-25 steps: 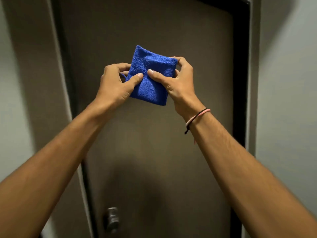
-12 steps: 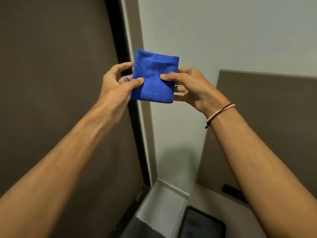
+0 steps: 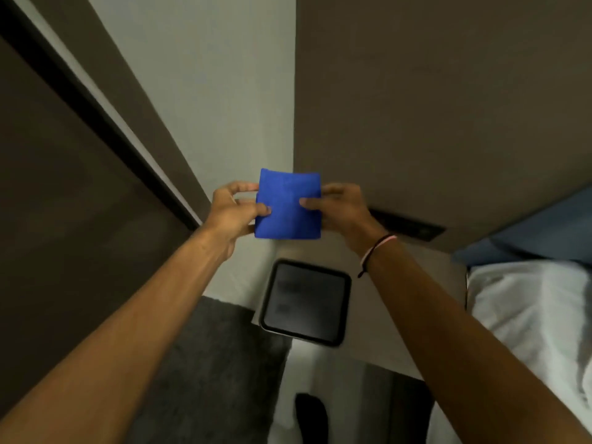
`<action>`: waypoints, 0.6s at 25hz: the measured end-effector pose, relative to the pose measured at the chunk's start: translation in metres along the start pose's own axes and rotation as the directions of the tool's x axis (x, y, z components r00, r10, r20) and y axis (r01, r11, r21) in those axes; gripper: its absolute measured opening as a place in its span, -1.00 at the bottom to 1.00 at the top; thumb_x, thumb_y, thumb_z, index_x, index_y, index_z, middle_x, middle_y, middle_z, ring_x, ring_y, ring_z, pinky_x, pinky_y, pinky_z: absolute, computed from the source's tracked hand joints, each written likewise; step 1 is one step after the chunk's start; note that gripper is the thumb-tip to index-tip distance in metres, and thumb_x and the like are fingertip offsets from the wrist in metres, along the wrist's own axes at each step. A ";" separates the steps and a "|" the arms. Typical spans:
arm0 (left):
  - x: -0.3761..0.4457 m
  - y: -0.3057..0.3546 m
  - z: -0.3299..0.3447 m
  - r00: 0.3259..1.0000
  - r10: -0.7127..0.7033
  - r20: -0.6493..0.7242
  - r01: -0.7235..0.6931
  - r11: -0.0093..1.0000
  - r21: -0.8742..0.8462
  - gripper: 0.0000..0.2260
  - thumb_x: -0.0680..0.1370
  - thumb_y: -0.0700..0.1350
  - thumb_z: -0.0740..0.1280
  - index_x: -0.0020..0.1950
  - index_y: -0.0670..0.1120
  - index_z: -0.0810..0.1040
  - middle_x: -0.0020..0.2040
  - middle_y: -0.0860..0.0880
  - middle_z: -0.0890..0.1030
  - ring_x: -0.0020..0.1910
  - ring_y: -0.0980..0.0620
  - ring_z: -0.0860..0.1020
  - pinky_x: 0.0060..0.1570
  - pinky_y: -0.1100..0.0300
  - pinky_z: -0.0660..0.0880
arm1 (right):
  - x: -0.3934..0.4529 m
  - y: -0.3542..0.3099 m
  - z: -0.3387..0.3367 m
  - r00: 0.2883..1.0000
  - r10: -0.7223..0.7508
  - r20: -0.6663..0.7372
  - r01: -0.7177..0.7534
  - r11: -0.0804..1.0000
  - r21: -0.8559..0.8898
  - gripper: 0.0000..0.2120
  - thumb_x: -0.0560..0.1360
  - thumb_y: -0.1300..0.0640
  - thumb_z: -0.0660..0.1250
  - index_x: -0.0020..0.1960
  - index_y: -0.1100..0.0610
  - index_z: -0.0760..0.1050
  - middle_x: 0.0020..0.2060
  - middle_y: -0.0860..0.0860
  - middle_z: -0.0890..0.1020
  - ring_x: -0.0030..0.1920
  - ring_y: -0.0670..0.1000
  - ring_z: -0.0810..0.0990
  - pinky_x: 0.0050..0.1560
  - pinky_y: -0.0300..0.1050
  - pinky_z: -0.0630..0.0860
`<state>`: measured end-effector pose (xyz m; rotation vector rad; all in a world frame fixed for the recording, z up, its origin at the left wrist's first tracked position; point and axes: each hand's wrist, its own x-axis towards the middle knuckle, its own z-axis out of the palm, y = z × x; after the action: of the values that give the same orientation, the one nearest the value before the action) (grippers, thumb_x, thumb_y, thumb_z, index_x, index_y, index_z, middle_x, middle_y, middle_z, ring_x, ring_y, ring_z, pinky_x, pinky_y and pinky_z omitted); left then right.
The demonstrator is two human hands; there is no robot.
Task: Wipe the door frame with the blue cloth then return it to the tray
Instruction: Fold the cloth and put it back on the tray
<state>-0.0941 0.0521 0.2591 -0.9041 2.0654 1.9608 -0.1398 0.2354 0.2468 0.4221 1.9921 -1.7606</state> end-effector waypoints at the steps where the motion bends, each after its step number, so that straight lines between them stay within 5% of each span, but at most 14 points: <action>1: 0.015 -0.032 0.010 0.999 -0.048 0.001 0.048 0.998 0.027 -0.63 0.52 -0.45 0.44 0.22 -0.11 0.55 0.06 -0.23 0.69 -0.02 -0.11 0.68 -0.17 0.01 0.67 | 0.015 0.032 0.000 0.998 0.039 -0.038 -0.041 0.998 -0.041 -0.80 0.44 0.32 0.58 0.00 0.20 0.63 0.06 0.20 0.70 0.08 0.20 0.70 0.18 0.23 0.67; 3: 0.041 -0.096 0.026 0.991 -0.132 -0.034 0.135 0.987 0.088 -0.56 0.50 -0.46 0.46 0.33 -0.17 0.52 0.06 -0.27 0.66 0.08 -0.20 0.68 0.02 -0.12 0.69 | 0.045 0.096 0.002 0.990 0.118 -0.080 -0.123 0.991 -0.057 -0.69 0.42 0.33 0.59 0.13 0.25 0.65 0.11 0.22 0.73 0.13 0.23 0.72 0.19 0.21 0.68; 5: 0.061 -0.157 0.038 0.982 -0.167 -0.090 0.180 0.969 0.169 -0.56 0.48 -0.44 0.50 0.28 -0.15 0.51 0.02 -0.26 0.65 0.10 -0.23 0.68 0.11 -0.11 0.68 | 0.069 0.158 0.009 0.974 0.201 -0.108 -0.209 0.975 -0.073 -0.78 0.41 0.34 0.59 0.01 0.24 0.63 0.08 0.24 0.72 0.15 0.28 0.71 0.18 0.27 0.68; 7: 0.075 -0.212 0.046 0.980 -0.151 -0.126 0.182 0.941 0.285 -0.60 0.47 -0.42 0.51 0.16 -0.09 0.49 -0.03 -0.19 0.66 -0.05 -0.13 0.68 -0.11 0.15 0.68 | 0.087 0.214 0.017 0.948 0.276 -0.155 -0.297 0.946 -0.127 -0.74 0.38 0.33 0.59 -0.17 0.12 0.53 0.08 0.25 0.70 0.14 0.30 0.70 0.16 0.30 0.67; 10: 0.086 -0.267 0.055 0.991 -0.036 -0.131 0.091 0.890 0.447 -0.63 0.44 -0.44 0.51 0.01 -0.08 0.46 -0.18 -0.03 0.62 -0.25 -0.01 0.61 -0.37 0.48 0.48 | 0.096 0.267 0.026 0.918 0.331 -0.218 -0.375 0.905 -0.203 -0.72 0.37 0.31 0.57 -0.16 0.07 0.49 0.14 0.25 0.66 0.08 0.29 0.70 0.10 0.29 0.70; 13: 0.092 -0.298 0.060 0.997 0.058 -0.059 -0.014 0.821 0.570 -0.70 0.43 -0.43 0.52 -0.05 -0.12 0.52 -0.11 -0.11 0.66 -0.15 -0.09 0.65 -0.14 0.17 0.59 | 0.101 0.300 0.027 0.921 0.298 -0.251 -0.368 0.877 -0.310 -0.71 0.38 0.30 0.55 -0.25 0.06 0.46 0.10 0.25 0.67 -0.01 0.24 0.69 0.06 0.22 0.72; 15: 0.093 -0.308 0.060 0.995 0.098 -0.023 -0.060 0.763 0.643 -0.78 0.44 -0.41 0.52 -0.03 -0.17 0.59 -0.06 -0.15 0.68 -0.10 -0.12 0.66 -0.07 0.09 0.61 | 0.098 0.309 0.029 0.932 0.262 -0.250 -0.342 0.864 -0.371 -0.78 0.40 0.23 0.58 -0.05 0.16 0.58 0.18 0.25 0.64 0.08 0.24 0.66 0.16 0.18 0.68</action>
<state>-0.0272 0.0912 -0.0589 -0.7149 2.5734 1.0872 -0.0643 0.2440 -0.0697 0.7381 2.2110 -1.1069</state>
